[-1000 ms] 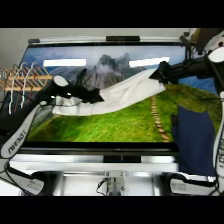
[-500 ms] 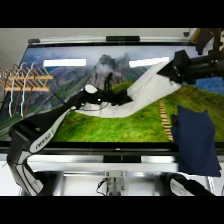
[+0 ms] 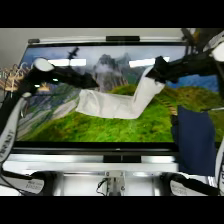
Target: Fold the shirts.
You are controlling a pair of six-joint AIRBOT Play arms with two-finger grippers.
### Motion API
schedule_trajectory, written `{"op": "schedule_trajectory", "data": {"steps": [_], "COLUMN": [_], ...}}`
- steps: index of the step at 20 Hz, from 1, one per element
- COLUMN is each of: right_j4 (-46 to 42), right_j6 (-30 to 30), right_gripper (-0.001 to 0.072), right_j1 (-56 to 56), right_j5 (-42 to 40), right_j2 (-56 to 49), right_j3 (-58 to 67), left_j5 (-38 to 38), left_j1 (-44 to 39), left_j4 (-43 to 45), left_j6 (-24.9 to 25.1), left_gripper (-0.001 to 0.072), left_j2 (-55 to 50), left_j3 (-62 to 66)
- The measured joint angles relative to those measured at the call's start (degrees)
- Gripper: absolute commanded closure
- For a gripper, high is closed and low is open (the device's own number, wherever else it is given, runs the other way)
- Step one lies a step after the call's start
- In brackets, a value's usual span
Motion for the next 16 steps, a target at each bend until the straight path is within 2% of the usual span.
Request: {"op": "schedule_trajectory", "data": {"steps": [3,9,12,16], "right_j4": [-0.22,2.99,8.92,12.72], "right_j6": [-0.37,-1.36,-3.23,-3.74], "right_gripper": [0.0641,0.0641,0.0641,0.0640], "right_j1": [5.95,15.63,19.10,22.34], "right_j5": [-6.47,-18.40,-24.94,-30.91], "right_j2": [-5.01,-15.06,-18.03,-20.65], "right_j3": [-0.02,-0.04,0.00,0.00], "left_j5": [-4.26,-9.90,-10.95,-11.47], "left_j1": [9.62,27.34,31.69,33.55], "left_j4": [7.23,11.91,12.68,13.03], "left_j6": [-1.44,-2.49,-2.93,-3.17], "left_gripper": [0.0666,0.0666,0.0665,0.0665], "left_j2": [8.07,19.02,21.55,22.69], "left_j3": [0.00,0.02,0.02,0.00]}}
